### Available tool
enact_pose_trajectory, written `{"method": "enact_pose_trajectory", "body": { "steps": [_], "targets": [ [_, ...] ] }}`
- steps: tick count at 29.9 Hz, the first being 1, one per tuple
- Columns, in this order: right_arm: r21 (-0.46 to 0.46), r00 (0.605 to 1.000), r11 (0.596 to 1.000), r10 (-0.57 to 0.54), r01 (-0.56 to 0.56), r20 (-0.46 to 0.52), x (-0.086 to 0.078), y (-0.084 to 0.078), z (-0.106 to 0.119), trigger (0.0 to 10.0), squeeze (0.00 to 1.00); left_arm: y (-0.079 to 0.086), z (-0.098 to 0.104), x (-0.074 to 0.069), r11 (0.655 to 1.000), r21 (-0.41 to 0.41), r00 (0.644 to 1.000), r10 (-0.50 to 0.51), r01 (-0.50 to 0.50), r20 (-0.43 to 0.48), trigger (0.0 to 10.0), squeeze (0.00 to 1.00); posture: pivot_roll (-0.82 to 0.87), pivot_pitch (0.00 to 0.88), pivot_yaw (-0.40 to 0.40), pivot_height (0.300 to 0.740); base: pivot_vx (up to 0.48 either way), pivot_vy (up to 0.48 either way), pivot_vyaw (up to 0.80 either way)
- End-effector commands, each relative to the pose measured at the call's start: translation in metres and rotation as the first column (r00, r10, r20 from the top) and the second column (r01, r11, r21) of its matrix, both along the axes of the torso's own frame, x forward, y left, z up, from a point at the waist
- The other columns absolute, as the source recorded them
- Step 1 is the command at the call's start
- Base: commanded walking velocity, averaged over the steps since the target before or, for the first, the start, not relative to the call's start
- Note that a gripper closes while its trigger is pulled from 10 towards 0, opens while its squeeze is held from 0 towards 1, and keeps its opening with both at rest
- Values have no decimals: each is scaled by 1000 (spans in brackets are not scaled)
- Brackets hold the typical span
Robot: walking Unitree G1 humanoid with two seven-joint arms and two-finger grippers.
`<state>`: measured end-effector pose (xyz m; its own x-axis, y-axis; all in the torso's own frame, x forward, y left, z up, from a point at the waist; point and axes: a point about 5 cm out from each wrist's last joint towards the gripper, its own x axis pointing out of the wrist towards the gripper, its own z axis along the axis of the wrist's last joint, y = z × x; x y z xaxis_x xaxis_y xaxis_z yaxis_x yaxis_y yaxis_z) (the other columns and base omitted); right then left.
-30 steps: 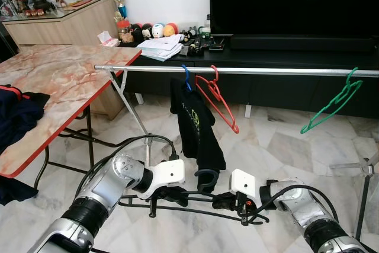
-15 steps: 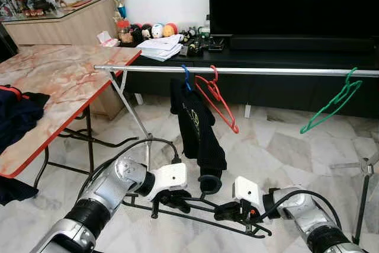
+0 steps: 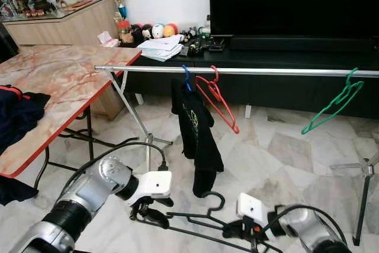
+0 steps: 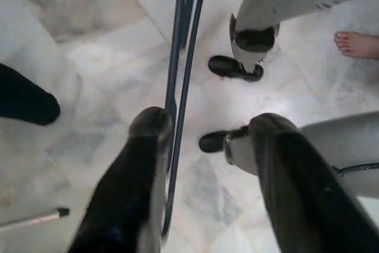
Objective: Hang hanger
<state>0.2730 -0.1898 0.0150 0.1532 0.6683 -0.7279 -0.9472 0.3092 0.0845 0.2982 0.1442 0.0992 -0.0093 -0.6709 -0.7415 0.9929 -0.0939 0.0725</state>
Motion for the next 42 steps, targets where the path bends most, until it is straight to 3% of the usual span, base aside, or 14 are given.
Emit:
{"method": "enact_pose_trajectory", "body": {
  "steps": [1, 5, 6, 11, 14, 17, 18, 20, 21, 22, 23, 24, 30, 42],
  "targets": [
    [-34, 998, 998, -60, 60, -9, -5, -6, -8, 0, 0, 13, -5, -2, 997, 69, 1000, 18, -19, 2, 10000, 1000, -35, 2, 137, 740, 0, 0, 0],
    [-90, 983, 979, -185, 182, -24, -17, -19, -23, 0, 0, 29, -26, -2, 983, 98, 988, 149, -154, 50, 10000, 1000, -36, 1, 131, 740, 0, 0, 0],
    [-113, 964, 958, -267, 265, -8, -22, -24, -30, 0, 0, 34, -36, -1, 959, 55, 959, 274, -278, 70, 10000, 0, -34, 0, 123, 740, 0, 0, 0],
    [-199, 824, 800, -551, 566, 128, -32, -42, -48, 0, 0, 64, -79, -8, 712, 22, 707, 691, -702, 150, 10000, 0, -22, 0, 97, 740, 0, 0, 0],
    [-59, 581, 578, -810, 814, 80, -37, -36, -57, 0, 0, 87, -116, -41, 453, 45, 455, 882, -890, 124, 10000, 0, -34, 0, 90, 740, 0, 0, 0],
    [-19, 468, 468, -881, 884, 65, -39, -33, -60, 0, 0, 93, -130, -57, 330, 49, 334, 933, -943, 133, 10000, 0, -30, 0, 78, 740, 0, 0, 0],
    [42, 362, 363, -932, 931, 25, -39, -26, -62, 0, 0, 98, -148, -79, 166, 75, 174, 977, -983, 123, 10000, 0, -30, 0, 73, 740, 0, 0, 0],
    [76, 303, 302, -953, 950, -8, -38, -21, -62, 0, 0, 98, -157, -93, 83, 99, 93, 990, -992, 108, 10000, 0, -44, 0, 60, 740, 0, 0, 0],
    [111, 254, 249, -966, 962, -40, -36, -11, -63, 0, 0, 96, -172, -115, -34, 154, -21, 996, -988, 83, 10000, 0, -51, 0, 48, 740, 0, 0, 0],
    [143, 263, 255, -964, 956, -41, -33, -4, -60, 6784, 0, 91, -181, -130, -106, 189, -96, 993, -976, 62, 10000, 0, -42, 0, 38, 740, 0, 0, 0],
    [143, 263, 255, -964, 956, -41, -33, -4, -60, 6784, 0, 91, -181, -130, -106, 189, -96, 993, -976, 62, 10000, 0, -42, 0, 38, 740, 0, 0, 0],
    [189, 277, 265, -960, 946, -40, -28, 2, -56, 10000, 0, 87, -188, -143, -184, 225, -179, 983, -957, 41, 10000, 0, -39, 0, 33, 740, 0, 0, 0],
    [265, 192, 187, -981, 946, 6, -11, 1, -42, 10000, 0, 75, -195, -154, -266, 241, -274, 962, -933, 0, 10000, 0, -46, 0, 19, 740, 0, 0, 0],
    [344, 2, 19, -999, 939, 52, -6, -17, -32, 10000, 0, 81, -189, -143, -230, 209, -233, 972, -950, 8, 10000, 0, -91, 0, 34, 740, 0, 0, 0]
  ]
}}
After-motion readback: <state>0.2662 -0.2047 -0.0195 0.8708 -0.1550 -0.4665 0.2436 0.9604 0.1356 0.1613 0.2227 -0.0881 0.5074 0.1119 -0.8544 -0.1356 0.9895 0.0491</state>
